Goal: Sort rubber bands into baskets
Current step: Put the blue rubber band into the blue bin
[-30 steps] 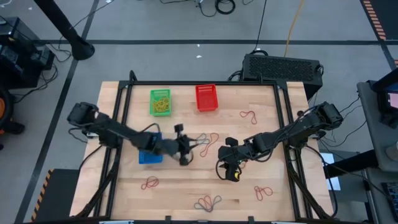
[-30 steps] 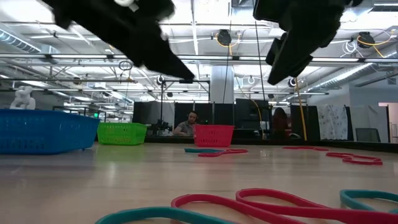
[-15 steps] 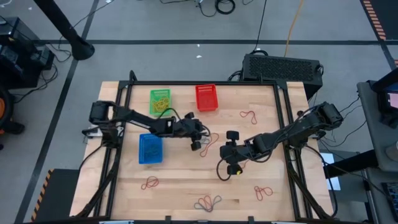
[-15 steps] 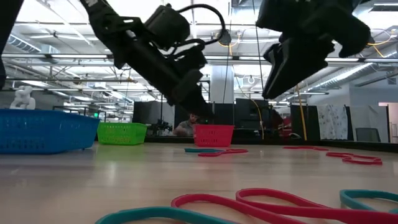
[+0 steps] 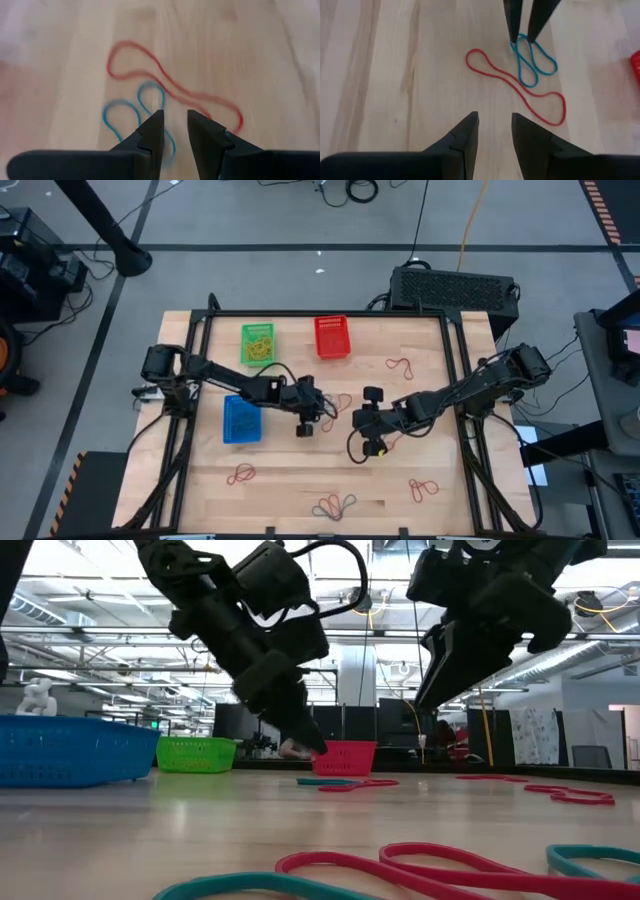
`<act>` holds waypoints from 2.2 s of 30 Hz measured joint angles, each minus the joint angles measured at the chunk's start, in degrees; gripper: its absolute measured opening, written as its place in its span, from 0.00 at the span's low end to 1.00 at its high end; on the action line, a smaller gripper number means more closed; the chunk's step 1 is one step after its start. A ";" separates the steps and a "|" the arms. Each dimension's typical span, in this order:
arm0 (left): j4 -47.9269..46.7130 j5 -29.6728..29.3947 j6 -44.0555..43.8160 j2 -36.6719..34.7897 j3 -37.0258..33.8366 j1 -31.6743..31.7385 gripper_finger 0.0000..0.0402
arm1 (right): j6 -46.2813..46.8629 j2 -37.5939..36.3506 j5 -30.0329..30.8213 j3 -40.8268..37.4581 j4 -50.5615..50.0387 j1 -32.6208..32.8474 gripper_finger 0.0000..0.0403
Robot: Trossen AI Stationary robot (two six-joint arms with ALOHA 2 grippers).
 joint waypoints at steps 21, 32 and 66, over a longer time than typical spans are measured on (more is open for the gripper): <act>-1.93 -5.89 0.36 4.08 -0.20 0.14 0.23 | 0.35 0.00 -0.28 0.00 1.58 0.04 0.27; -3.36 -4.72 -2.52 6.91 0.09 0.71 0.07 | 1.54 0.00 -0.50 0.00 1.58 0.03 0.27; -37.34 -23.49 -12.44 -31.52 -0.26 -13.88 0.00 | 1.33 0.00 -0.48 0.00 1.20 0.04 0.27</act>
